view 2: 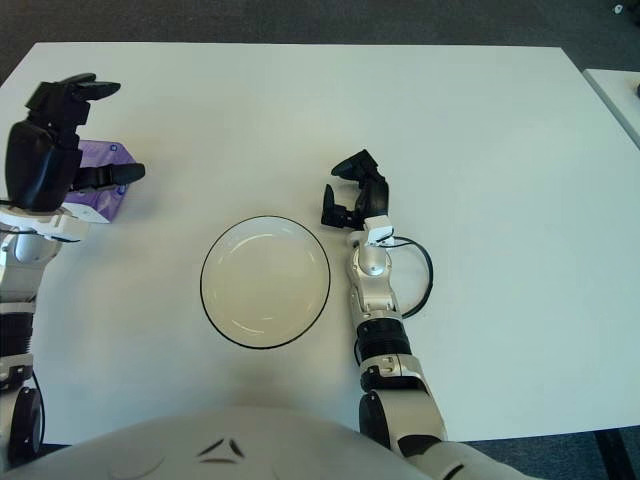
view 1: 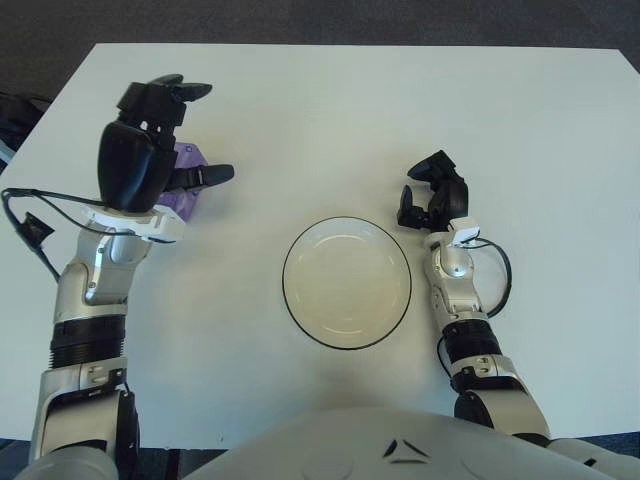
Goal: Put the tissue paper into the plate.
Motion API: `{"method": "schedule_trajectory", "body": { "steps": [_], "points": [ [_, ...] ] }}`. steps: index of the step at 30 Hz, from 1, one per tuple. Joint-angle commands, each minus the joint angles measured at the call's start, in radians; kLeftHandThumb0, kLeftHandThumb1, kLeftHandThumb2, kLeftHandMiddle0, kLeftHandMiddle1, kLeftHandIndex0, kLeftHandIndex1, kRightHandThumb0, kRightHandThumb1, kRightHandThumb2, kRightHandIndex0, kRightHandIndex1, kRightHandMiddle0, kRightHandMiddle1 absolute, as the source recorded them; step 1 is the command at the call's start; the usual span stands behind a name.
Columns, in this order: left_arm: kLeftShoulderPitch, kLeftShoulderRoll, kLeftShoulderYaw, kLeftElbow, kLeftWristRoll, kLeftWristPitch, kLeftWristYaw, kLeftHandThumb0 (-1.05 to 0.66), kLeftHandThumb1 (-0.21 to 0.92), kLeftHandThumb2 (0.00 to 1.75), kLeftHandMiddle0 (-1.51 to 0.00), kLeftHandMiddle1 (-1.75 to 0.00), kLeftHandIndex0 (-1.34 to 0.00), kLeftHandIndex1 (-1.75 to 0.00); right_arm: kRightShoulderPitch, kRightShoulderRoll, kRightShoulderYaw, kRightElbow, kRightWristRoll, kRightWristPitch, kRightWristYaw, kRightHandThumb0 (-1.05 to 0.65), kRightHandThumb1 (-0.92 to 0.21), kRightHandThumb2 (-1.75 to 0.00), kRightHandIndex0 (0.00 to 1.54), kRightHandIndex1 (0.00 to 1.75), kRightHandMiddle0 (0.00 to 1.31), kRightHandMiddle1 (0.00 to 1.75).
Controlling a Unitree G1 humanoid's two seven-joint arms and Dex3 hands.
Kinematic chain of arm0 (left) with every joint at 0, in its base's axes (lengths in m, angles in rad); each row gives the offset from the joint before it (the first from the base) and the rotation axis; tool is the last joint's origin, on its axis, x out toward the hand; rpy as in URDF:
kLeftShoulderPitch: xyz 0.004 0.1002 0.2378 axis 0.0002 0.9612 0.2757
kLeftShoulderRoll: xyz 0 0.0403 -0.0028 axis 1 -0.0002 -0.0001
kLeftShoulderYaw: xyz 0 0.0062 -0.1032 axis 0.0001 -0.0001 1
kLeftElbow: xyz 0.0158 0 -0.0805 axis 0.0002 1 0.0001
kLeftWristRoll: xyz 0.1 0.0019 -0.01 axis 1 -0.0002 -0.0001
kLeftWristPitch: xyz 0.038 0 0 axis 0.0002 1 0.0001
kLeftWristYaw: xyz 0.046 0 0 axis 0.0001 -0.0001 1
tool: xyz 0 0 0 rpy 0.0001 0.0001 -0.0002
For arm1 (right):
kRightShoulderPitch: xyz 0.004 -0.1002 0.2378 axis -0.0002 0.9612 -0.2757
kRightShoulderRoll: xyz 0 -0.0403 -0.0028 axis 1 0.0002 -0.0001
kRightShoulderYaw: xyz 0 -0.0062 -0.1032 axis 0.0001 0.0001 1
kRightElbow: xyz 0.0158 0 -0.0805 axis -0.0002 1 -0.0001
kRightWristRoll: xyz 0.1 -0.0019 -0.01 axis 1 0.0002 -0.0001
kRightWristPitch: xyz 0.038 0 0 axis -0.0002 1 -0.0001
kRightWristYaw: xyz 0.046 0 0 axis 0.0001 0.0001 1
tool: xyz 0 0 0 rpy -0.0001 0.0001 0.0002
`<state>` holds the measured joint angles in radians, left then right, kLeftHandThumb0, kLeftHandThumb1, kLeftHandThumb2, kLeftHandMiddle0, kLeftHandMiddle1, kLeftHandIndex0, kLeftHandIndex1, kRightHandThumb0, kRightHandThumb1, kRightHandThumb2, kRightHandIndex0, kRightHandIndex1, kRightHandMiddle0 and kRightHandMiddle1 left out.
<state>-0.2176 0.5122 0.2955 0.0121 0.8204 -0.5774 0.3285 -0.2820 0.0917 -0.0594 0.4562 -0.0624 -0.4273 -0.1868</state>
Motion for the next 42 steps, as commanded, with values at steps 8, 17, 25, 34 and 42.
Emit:
{"method": "schedule_trajectory", "body": {
  "steps": [8,17,25,34,42],
  "points": [
    [0.001,0.092,-0.003,-0.174,0.34,0.394,-0.068,-0.82,0.92,0.78,-0.34,-0.46,-0.03,-0.94,0.133,0.038,-0.001,0.211,0.024,0.111,0.009,-0.01,-0.16,-1.45,0.75,1.75,0.59,1.57],
    [0.018,0.17,-0.012,-0.256,0.437,0.537,-0.272,-0.88,0.92,0.98,-0.4,-0.2,0.0,-0.9,0.138,0.036,0.0,0.208,0.031,0.11,0.032,-0.01,-0.15,-1.44,0.75,1.75,0.62,1.53],
    [0.051,0.207,-0.006,-0.369,0.483,0.633,-0.505,-0.92,0.92,1.1,-0.44,-0.16,0.0,-0.8,0.138,0.034,-0.001,0.208,0.031,0.113,0.039,-0.01,-0.15,-1.44,0.75,1.75,0.62,1.52],
    [0.0,0.24,-0.064,-0.398,0.574,0.707,-0.807,-0.98,0.92,1.16,-0.44,-0.12,0.0,-0.6,0.133,0.037,-0.005,0.212,0.032,0.115,0.037,-0.01,-0.22,-1.42,0.58,1.75,0.56,1.73],
    [-0.081,0.253,-0.145,-0.343,0.625,0.724,-0.981,-1.04,0.92,1.19,-0.47,-0.13,0.0,-0.5,0.121,0.039,-0.011,0.228,0.037,0.115,0.04,-0.01,-0.24,-1.41,0.56,1.75,0.55,1.75]
  ]
}}
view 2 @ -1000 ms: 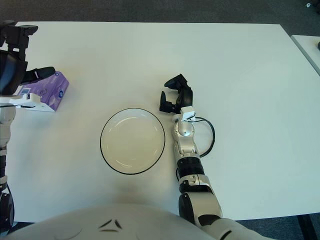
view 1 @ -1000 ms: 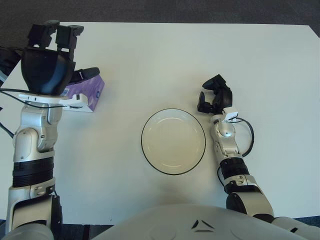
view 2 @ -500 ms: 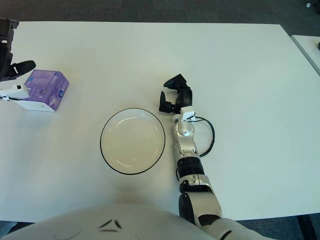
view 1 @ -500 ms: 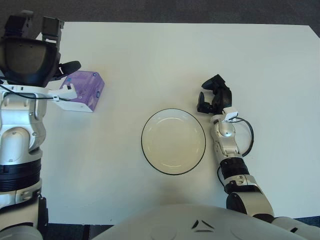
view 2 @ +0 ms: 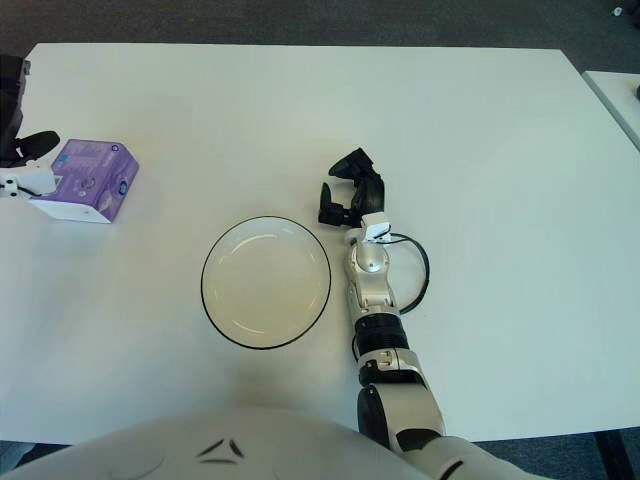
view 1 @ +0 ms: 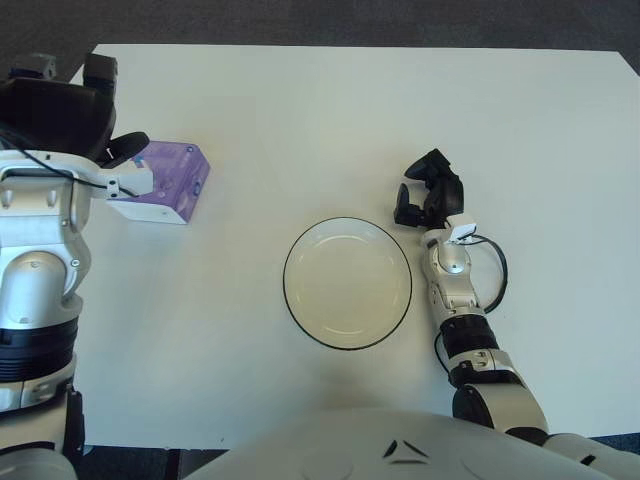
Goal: Put the tissue paper into the plate.
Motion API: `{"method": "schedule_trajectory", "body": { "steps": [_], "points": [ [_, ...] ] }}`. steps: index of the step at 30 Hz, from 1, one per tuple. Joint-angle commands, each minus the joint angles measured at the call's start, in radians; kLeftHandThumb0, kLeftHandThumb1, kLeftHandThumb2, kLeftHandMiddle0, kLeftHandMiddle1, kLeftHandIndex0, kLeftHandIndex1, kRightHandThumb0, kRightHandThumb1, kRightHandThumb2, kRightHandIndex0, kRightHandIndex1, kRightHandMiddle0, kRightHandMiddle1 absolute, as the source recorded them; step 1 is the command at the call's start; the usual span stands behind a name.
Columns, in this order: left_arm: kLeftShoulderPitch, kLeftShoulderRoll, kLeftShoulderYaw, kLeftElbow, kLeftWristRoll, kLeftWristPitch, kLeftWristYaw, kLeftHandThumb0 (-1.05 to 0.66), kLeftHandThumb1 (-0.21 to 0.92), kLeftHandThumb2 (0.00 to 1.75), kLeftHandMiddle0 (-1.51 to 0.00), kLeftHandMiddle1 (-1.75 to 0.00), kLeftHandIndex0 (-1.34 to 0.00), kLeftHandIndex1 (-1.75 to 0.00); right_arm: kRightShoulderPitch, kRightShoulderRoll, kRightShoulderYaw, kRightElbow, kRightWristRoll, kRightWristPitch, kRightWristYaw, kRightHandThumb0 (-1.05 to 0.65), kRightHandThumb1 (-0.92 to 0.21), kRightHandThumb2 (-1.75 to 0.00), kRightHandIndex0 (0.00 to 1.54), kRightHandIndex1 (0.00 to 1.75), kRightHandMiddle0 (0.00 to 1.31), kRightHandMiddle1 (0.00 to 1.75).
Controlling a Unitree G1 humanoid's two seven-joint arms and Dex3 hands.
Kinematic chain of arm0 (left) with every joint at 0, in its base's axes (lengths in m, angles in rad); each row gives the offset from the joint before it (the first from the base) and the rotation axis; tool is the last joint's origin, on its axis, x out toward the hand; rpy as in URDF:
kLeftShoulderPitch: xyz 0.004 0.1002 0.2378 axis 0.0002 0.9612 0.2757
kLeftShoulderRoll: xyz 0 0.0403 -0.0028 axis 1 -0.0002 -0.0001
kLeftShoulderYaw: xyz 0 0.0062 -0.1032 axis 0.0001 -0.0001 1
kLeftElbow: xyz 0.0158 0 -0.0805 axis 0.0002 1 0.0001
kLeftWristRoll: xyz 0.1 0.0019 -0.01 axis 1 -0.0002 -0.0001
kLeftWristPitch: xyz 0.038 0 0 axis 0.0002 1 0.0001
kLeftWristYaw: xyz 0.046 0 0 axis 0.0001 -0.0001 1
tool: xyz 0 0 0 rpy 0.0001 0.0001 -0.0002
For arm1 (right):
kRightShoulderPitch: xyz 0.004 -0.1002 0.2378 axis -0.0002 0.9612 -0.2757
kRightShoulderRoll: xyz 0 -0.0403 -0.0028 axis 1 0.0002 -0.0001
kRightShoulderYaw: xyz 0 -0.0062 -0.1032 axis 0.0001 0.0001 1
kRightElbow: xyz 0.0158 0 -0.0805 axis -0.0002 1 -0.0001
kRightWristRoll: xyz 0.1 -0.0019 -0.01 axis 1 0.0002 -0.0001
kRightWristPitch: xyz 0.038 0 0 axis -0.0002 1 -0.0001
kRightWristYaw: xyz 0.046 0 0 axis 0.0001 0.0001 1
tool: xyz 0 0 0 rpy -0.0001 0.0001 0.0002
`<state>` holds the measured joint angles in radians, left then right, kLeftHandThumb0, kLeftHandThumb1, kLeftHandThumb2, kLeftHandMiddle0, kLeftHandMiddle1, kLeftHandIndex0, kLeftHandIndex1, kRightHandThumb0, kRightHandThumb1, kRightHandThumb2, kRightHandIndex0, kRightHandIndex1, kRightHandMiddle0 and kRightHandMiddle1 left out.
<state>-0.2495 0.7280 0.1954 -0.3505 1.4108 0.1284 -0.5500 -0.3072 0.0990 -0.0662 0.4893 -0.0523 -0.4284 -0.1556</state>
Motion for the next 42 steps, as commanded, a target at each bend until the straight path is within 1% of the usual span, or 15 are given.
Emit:
{"method": "schedule_trajectory", "body": {
  "steps": [1,5,8,11,14,16,19,23,25,28,31,33,34,37,42],
  "points": [
    [-0.06,0.038,-0.054,0.026,0.033,0.018,-0.124,-1.04,0.92,1.19,-0.48,-0.13,0.0,-0.49,0.144,0.031,-0.005,0.198,0.027,0.115,0.009,-0.01,-0.24,-1.41,0.56,1.75,0.55,1.75],
    [-0.113,0.042,-0.087,0.055,0.019,0.013,-0.216,-1.05,0.92,1.2,-0.49,-0.14,0.0,-0.46,0.141,0.032,-0.005,0.204,0.024,0.113,0.005,-0.01,-0.24,-1.41,0.55,1.75,0.54,1.75],
    [-0.201,0.024,-0.15,0.135,0.0,0.003,-0.299,-1.05,0.92,1.21,-0.5,-0.16,0.0,-0.43,0.136,0.032,-0.006,0.212,0.023,0.112,0.001,-0.01,-0.24,-1.41,0.55,1.75,0.54,1.75],
    [-0.231,0.025,-0.172,0.159,-0.017,0.0,-0.339,-1.05,0.92,1.2,-0.52,-0.18,0.0,-0.44,0.135,0.033,-0.008,0.217,0.023,0.108,0.0,-0.01,-0.25,-1.4,0.55,1.75,0.54,1.75],
    [-0.245,0.032,-0.18,0.163,-0.038,0.0,-0.361,-1.05,0.92,1.2,-0.43,-0.44,0.0,-0.47,0.131,0.033,-0.01,0.223,0.024,0.105,0.001,-0.01,-0.25,-1.4,0.55,1.75,0.54,1.75],
    [-0.255,0.035,-0.184,0.168,-0.062,-0.001,-0.377,-1.05,0.92,1.19,-0.44,-0.58,0.0,-0.51,0.128,0.033,-0.011,0.227,0.025,0.103,0.002,-0.01,-0.25,-1.4,0.55,1.75,0.54,1.75],
    [-0.266,0.038,-0.188,0.174,-0.092,-0.001,-0.384,-1.04,0.92,1.2,-0.45,-0.73,0.0,-0.55,0.126,0.033,-0.011,0.232,0.024,0.1,0.002,-0.01,-0.25,-1.4,0.55,1.75,0.54,1.75],
    [-0.284,0.044,-0.197,0.2,-0.128,-0.006,-0.381,-1.05,0.92,1.21,-0.46,-0.74,0.0,-0.59,0.123,0.033,-0.013,0.238,0.023,0.098,0.0,-0.01,-0.25,-1.4,0.55,1.75,0.54,1.75],
    [-0.279,0.045,-0.205,0.261,-0.142,-0.013,-0.32,-1.05,0.92,1.22,-0.47,-0.73,0.0,-0.61,0.122,0.034,-0.013,0.24,0.023,0.096,-0.001,-0.01,-0.25,-1.4,0.55,1.75,0.54,1.75],
    [-0.281,0.048,-0.209,0.264,-0.16,-0.006,-0.312,-1.05,0.92,1.22,-0.48,-0.74,0.0,-0.6,0.123,0.034,-0.015,0.243,0.023,0.092,-0.003,-0.01,-0.25,-1.39,0.55,1.75,0.54,1.75],
    [-0.287,0.049,-0.22,0.292,-0.171,-0.001,-0.292,-1.05,0.92,1.22,-0.48,-0.8,0.0,-0.58,0.123,0.035,-0.017,0.244,0.024,0.091,-0.005,-0.01,-0.25,-1.39,0.55,1.75,0.54,1.75],
    [-0.293,0.049,-0.228,0.315,-0.174,0.001,-0.277,-1.05,0.92,1.23,-0.47,-1.01,0.0,-0.56,0.123,0.035,-0.018,0.245,0.023,0.09,-0.006,-0.01,-0.22,-1.4,0.64,1.75,0.57,1.63],
    [-0.296,0.049,-0.232,0.325,-0.174,0.003,-0.271,-1.05,0.92,1.24,-0.48,-1.21,0.0,-0.55,0.123,0.035,-0.018,0.245,0.023,0.09,-0.007,-0.01,-0.2,-1.4,0.67,1.75,0.58,1.59],
    [-0.305,0.05,-0.243,0.345,-0.174,0.011,-0.268,-1.05,0.92,1.25,-0.5,-1.48,0.0,-0.51,0.123,0.034,-0.02,0.249,0.023,0.088,-0.01,-0.01,-0.19,-1.41,0.71,1.75,0.6,1.54],
    [-0.318,0.056,-0.257,0.366,-0.176,0.022,-0.273,-1.05,0.92,1.26,-0.52,-1.6,0.0,-0.47,0.122,0.032,-0.023,0.254,0.022,0.084,-0.014,-0.01,-0.17,-1.42,0.74,1.75,0.6,1.53]
  ]
}}
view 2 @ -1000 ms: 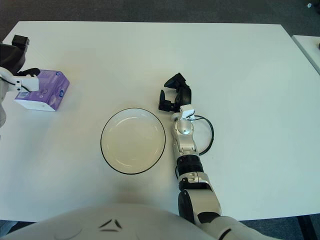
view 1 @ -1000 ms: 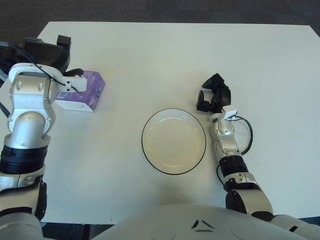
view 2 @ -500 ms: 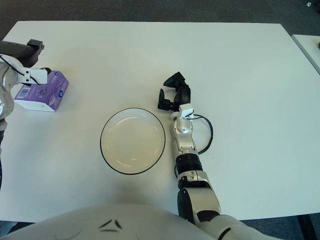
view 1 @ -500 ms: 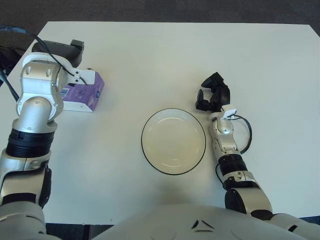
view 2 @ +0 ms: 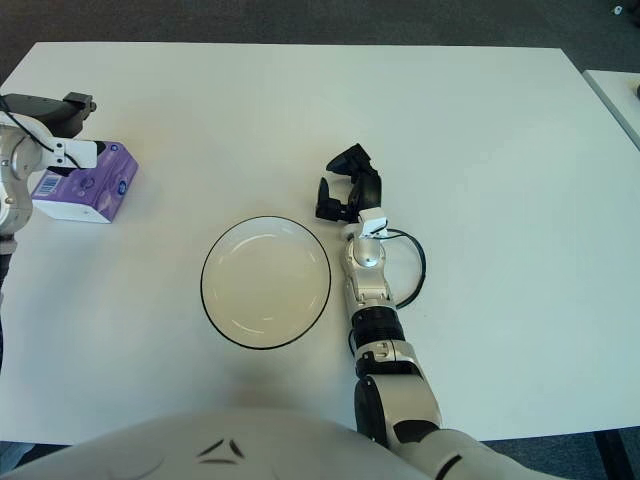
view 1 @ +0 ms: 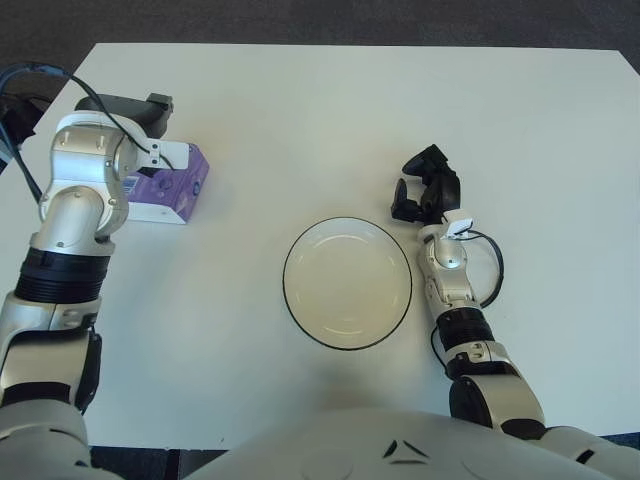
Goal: Put the tissue paper into the plate.
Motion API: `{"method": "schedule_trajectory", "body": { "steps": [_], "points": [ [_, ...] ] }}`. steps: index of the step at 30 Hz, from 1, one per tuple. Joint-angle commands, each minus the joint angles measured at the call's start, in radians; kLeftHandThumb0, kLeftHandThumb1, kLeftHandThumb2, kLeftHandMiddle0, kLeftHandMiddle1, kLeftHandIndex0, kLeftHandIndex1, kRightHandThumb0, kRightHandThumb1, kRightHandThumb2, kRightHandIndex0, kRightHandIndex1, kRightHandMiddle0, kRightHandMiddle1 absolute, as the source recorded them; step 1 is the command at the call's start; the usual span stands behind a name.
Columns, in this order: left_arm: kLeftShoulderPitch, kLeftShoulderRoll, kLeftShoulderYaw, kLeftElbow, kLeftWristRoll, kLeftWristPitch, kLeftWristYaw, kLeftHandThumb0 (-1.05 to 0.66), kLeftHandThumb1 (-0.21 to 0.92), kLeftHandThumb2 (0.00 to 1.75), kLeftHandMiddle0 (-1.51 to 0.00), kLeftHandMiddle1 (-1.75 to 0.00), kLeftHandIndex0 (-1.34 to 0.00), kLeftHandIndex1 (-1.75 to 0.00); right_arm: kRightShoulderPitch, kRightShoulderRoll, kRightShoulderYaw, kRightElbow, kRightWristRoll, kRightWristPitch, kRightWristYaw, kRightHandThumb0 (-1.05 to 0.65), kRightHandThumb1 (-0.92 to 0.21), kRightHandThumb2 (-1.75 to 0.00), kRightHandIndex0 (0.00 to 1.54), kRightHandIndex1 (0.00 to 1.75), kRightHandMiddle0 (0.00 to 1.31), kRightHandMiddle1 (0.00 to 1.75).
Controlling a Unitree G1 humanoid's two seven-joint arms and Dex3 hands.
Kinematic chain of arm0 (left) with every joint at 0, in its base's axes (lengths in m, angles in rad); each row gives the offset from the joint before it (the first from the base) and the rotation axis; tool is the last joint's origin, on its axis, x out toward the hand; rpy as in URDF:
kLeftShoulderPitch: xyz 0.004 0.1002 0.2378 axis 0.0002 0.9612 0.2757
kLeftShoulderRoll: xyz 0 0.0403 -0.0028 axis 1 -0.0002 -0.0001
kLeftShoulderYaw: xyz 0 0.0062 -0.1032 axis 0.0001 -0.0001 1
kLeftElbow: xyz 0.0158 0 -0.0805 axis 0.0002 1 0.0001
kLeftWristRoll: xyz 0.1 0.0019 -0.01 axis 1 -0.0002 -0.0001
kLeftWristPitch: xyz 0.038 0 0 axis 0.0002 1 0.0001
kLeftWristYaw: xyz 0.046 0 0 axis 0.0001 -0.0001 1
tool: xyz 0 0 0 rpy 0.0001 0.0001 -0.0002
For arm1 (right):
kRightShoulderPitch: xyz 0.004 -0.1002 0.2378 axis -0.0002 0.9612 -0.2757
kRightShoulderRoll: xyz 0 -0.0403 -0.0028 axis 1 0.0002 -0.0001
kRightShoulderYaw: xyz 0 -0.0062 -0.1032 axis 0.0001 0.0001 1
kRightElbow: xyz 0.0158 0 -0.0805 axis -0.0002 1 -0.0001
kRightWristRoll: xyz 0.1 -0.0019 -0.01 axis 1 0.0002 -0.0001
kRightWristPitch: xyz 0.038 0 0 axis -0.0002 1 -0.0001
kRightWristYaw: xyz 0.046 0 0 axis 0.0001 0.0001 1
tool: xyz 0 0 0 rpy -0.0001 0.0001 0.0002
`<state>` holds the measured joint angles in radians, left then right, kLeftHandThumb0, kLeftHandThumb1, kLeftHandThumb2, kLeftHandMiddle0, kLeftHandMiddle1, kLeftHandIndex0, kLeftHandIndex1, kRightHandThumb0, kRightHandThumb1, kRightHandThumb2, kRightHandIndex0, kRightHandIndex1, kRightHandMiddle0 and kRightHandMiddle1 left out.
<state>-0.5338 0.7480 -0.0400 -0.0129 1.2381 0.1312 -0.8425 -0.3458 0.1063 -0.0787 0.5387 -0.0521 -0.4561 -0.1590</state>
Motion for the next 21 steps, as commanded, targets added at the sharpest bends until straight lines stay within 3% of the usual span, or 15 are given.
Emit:
{"method": "schedule_trajectory", "body": {
  "steps": [1,7,9,16,21],
  "points": [
    [-0.037,0.038,-0.024,0.032,-0.004,0.021,0.017,-1.05,0.92,1.26,-0.52,-1.58,0.0,-0.46,0.16,0.025,-0.012,0.205,0.021,0.111,-0.01,-0.01,-0.2,-1.42,0.67,1.75,0.58,1.61],
    [-0.046,0.049,-0.029,0.03,-0.015,0.032,-0.027,-1.05,0.92,1.25,-0.53,-1.51,0.0,-0.48,0.158,0.02,-0.012,0.213,0.018,0.104,-0.007,-0.01,-0.24,-1.4,0.56,1.75,0.54,1.73],
    [-0.049,0.054,-0.031,0.027,-0.024,0.036,-0.062,-1.05,0.92,1.25,-0.54,-1.47,0.0,-0.5,0.158,0.019,-0.011,0.215,0.016,0.103,-0.008,-0.01,-0.21,-1.41,0.65,1.75,0.58,1.63],
    [-0.045,0.088,-0.041,0.004,-0.061,0.019,-0.162,-1.04,0.92,1.25,-0.55,-0.71,0.0,-0.82,0.159,0.017,-0.01,0.215,0.01,0.1,-0.015,-0.01,-0.17,-1.42,0.74,1.75,0.6,1.53],
    [-0.03,0.119,-0.051,-0.01,-0.088,0.001,-0.198,-1.04,0.92,1.26,-0.57,-0.59,-0.02,-0.9,0.159,0.015,-0.011,0.218,0.012,0.093,-0.013,-0.02,-0.17,-1.43,0.74,1.75,0.6,1.53]
  ]
}}
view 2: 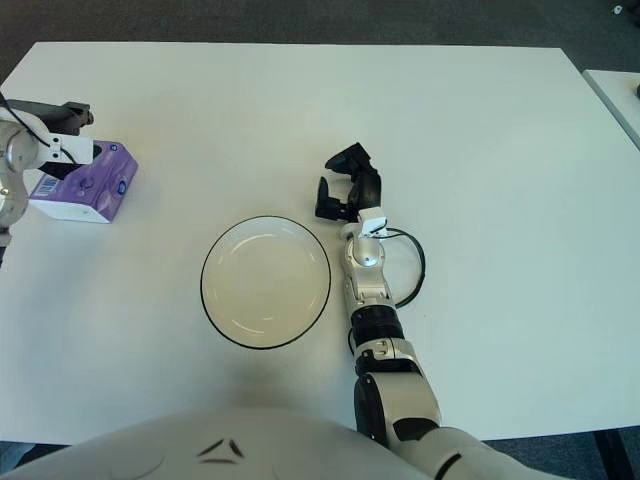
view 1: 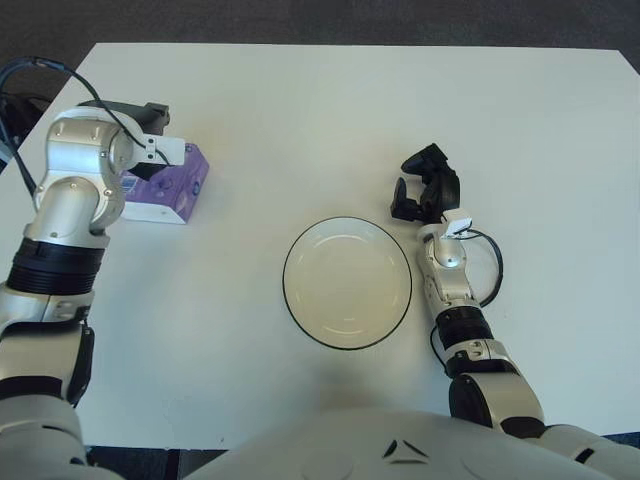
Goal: Put the tissue paper into the plate.
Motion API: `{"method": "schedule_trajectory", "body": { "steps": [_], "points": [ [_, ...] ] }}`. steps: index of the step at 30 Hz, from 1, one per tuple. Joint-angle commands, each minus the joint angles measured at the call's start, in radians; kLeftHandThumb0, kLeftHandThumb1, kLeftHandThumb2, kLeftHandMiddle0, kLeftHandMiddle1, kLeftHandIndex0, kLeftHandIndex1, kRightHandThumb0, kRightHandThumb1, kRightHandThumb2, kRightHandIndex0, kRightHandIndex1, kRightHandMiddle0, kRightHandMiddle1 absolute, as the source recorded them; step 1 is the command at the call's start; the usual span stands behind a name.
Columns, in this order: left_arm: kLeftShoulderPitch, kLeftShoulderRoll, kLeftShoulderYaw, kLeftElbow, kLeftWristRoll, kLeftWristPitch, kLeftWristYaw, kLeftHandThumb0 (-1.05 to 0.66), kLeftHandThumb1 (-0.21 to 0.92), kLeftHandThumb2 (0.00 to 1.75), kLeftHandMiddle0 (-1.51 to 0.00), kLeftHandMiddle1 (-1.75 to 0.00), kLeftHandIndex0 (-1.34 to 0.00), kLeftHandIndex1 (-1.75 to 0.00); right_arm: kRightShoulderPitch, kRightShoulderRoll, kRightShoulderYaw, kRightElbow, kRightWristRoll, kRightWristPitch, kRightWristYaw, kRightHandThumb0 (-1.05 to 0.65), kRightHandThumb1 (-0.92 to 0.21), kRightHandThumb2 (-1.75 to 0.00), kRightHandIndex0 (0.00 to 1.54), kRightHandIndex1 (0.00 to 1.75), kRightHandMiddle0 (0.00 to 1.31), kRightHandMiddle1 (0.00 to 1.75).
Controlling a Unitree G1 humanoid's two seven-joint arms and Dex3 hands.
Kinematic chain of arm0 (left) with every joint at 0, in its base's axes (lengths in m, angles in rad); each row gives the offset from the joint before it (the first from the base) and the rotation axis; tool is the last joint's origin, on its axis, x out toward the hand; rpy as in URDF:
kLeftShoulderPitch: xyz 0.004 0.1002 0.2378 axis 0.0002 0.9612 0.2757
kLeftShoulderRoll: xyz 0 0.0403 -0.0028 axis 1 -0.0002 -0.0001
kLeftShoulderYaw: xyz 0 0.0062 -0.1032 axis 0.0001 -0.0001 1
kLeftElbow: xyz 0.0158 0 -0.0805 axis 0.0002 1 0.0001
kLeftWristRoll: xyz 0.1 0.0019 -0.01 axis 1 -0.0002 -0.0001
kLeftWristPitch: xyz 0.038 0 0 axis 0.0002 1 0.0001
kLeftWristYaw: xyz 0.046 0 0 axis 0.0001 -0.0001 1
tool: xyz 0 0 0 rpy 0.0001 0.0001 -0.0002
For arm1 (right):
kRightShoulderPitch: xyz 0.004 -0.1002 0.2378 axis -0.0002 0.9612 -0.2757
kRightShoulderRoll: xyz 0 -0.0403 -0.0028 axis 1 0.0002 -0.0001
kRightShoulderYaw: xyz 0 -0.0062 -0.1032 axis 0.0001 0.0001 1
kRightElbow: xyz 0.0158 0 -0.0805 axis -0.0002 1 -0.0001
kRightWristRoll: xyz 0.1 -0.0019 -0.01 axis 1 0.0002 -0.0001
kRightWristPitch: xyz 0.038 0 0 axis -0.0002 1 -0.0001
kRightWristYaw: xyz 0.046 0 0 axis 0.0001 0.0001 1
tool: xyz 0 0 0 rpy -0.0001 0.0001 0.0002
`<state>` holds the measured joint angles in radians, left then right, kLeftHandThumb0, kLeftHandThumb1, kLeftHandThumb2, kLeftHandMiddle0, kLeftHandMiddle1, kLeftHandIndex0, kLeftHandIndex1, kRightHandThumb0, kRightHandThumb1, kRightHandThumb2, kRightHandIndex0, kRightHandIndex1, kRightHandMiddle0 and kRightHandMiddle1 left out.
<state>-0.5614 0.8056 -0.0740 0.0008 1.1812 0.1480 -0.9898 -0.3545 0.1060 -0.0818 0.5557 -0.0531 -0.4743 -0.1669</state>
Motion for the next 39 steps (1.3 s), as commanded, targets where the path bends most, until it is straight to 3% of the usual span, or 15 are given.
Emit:
{"method": "schedule_trajectory", "body": {
  "steps": [1,4,8,10,14,21,39],
  "points": [
    [-0.003,0.067,-0.021,-0.021,-0.035,-0.018,-0.06,-1.04,0.92,1.27,-0.58,-0.59,-0.03,-0.91,0.168,0.015,-0.007,0.202,0.013,0.11,-0.004,-0.02,-0.17,-1.43,0.75,1.75,0.6,1.53],
    [-0.007,0.079,-0.033,-0.01,-0.041,-0.02,-0.085,-1.04,0.92,1.27,-0.59,-0.72,-0.03,-0.92,0.168,0.013,-0.008,0.204,0.015,0.105,-0.002,-0.01,-0.17,-1.43,0.74,1.75,0.6,1.54],
    [-0.002,0.09,-0.042,-0.001,-0.044,-0.011,-0.103,-1.05,0.92,1.28,-0.56,-0.73,-0.03,-0.93,0.169,0.011,-0.008,0.205,0.015,0.102,0.0,-0.01,-0.17,-1.43,0.75,1.75,0.6,1.53],
    [0.006,0.093,-0.042,-0.001,-0.048,-0.006,-0.105,-1.04,0.92,1.28,-0.56,-0.74,-0.04,-0.94,0.17,0.009,-0.007,0.205,0.015,0.101,0.002,-0.01,-0.21,-1.42,0.63,1.75,0.57,1.66],
    [0.015,0.097,-0.044,0.0,-0.056,0.0,-0.105,-1.04,0.92,1.27,-0.55,-0.74,-0.06,-0.95,0.171,0.007,-0.007,0.204,0.013,0.099,0.003,-0.01,-0.24,-1.41,0.57,1.75,0.55,1.73],
    [0.027,0.108,-0.044,0.006,-0.074,0.007,-0.112,-1.03,0.92,1.26,-0.53,-0.74,-0.05,-0.95,0.173,0.004,-0.004,0.204,0.007,0.097,-0.001,-0.01,-0.17,-1.42,0.73,1.75,0.6,1.55],
    [0.058,0.115,-0.043,0.011,-0.162,0.017,-0.099,-1.02,0.92,1.26,-0.43,-0.66,-0.03,-0.95,0.162,0.002,0.002,0.226,-0.013,0.098,-0.03,-0.01,-0.16,-1.44,0.75,1.75,0.58,1.57]
  ]
}}
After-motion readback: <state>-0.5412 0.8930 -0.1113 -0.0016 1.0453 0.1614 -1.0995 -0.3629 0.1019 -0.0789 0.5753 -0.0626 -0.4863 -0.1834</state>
